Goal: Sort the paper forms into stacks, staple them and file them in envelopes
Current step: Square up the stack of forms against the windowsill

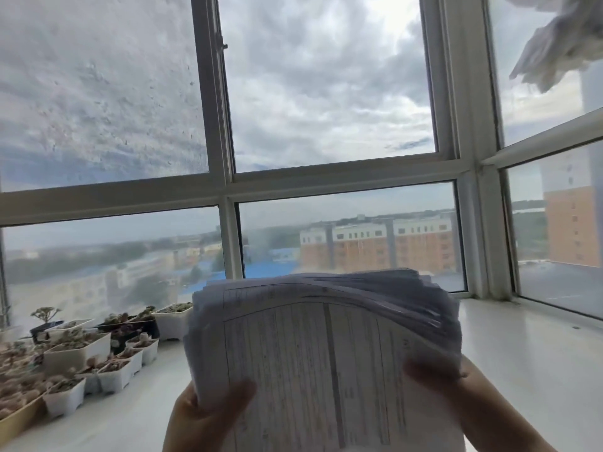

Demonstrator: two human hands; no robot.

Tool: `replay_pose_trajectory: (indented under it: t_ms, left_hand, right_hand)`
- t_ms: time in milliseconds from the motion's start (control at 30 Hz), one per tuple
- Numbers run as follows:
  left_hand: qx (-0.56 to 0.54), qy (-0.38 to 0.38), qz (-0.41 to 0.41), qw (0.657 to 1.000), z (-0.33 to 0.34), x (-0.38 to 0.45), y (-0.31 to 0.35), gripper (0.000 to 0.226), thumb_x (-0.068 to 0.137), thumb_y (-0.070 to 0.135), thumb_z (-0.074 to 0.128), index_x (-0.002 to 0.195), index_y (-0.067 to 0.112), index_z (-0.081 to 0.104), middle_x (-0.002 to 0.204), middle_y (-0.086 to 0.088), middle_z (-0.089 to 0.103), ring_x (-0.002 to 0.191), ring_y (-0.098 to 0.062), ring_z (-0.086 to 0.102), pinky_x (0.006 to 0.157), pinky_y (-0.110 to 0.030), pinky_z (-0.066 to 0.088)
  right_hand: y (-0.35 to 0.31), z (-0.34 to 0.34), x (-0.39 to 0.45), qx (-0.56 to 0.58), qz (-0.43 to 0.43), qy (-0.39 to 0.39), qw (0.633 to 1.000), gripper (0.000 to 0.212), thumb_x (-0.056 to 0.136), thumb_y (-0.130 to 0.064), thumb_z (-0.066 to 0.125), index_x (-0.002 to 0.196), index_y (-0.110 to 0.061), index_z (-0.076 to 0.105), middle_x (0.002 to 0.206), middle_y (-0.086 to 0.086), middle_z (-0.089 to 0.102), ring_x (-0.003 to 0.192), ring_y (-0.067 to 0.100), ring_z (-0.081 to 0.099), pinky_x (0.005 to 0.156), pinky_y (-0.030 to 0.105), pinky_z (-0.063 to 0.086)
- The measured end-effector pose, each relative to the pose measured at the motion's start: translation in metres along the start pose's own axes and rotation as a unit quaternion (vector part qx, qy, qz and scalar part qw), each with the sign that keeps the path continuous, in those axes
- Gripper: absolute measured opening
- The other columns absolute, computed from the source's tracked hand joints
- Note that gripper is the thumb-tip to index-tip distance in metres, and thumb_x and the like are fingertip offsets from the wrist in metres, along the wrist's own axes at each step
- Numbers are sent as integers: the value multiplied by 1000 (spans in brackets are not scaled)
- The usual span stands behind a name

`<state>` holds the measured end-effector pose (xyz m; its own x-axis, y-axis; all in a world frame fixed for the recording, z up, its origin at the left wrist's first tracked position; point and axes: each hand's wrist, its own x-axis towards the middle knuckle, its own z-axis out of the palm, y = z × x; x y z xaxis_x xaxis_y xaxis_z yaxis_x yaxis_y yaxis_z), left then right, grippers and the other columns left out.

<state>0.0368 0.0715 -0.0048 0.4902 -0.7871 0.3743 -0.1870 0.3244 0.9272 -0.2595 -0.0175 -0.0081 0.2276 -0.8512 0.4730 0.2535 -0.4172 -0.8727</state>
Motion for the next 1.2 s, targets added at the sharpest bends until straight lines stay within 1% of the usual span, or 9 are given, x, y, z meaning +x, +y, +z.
replay_pose_trajectory:
  t_ms: [133, 267, 400, 467, 533, 633, 800, 1000, 1200]
  left_hand:
    - [35, 1, 55, 998, -5, 7, -4, 25, 70, 36, 82, 88, 30, 66, 70, 21, 71, 79, -1, 62, 65, -17, 43]
    - [117, -42, 55, 991, -12, 12, -25, 76, 50, 69, 73, 115, 32, 60, 103, 6, 70, 95, -7, 65, 79, -31, 53]
    - [69, -5, 43, 997, -1, 7, -34, 42, 64, 38, 84, 99, 25, 66, 84, 11, 74, 77, 3, 67, 63, -10, 48]
    - [63, 18, 65, 996, 4, 6, -30, 18, 77, 18, 80, 90, 20, 68, 74, 10, 73, 70, 0, 67, 54, -7, 44]
    - [67, 30, 84, 994, 3, 9, -24, 13, 80, 19, 75, 88, 21, 65, 72, 6, 72, 68, 4, 65, 53, -7, 43]
    - [66, 14, 64, 996, -6, 16, -25, 24, 78, 27, 78, 93, 22, 60, 78, 5, 70, 67, 0, 65, 54, -12, 45]
    - [55, -85, -43, 994, -16, 13, -36, 81, 26, 68, 84, 92, 23, 71, 82, 1, 76, 78, -17, 73, 74, -36, 56]
    - [47, -3, 42, 998, -7, 8, -31, 12, 78, 12, 77, 86, 16, 69, 68, 6, 73, 66, -10, 69, 49, -15, 47]
    - [26, -16, 31, 999, -11, 14, -35, 50, 59, 65, 76, 86, 24, 70, 75, 11, 74, 78, -13, 69, 66, -31, 50]
  right_hand:
    - [3, -10, 4, 3, 34, 15, 999, 59, 45, -20, 91, 102, -18, 74, 99, 13, 75, 89, 27, 72, 79, 43, 54]
    - [8, -13, 0, 1, 53, -5, 999, 52, 55, -7, 84, 104, -18, 73, 101, 8, 75, 91, 19, 72, 68, 29, 58]
    - [18, -7, 1, 17, 48, 45, 998, 59, 58, -29, 88, 108, -3, 69, 100, 21, 73, 83, 26, 72, 69, 34, 59]
    - [20, -1, 4, -2, 31, 73, 997, 81, 34, -53, 94, 98, -7, 74, 94, 20, 74, 84, 31, 69, 75, 43, 58]
    - [17, 3, 7, -5, 22, 77, 997, 69, 40, -51, 92, 96, -15, 76, 95, 21, 73, 86, 33, 68, 83, 50, 53]
    - [16, -8, 7, 5, 69, 16, 998, 55, 59, -22, 86, 109, -6, 70, 102, 22, 72, 89, 34, 70, 78, 43, 55]
    - [15, -8, -3, 8, 111, -40, 993, 65, 52, -37, 81, 110, -8, 72, 107, 19, 72, 98, 35, 70, 75, 39, 59]
    - [18, 4, 0, -2, 53, 31, 998, 72, 49, -46, 85, 102, 0, 70, 95, 22, 73, 82, 33, 70, 72, 43, 59]
    - [19, -9, -4, -30, 100, -21, 994, 76, 42, -44, 87, 107, -8, 72, 105, 16, 73, 98, 32, 70, 94, 51, 52]
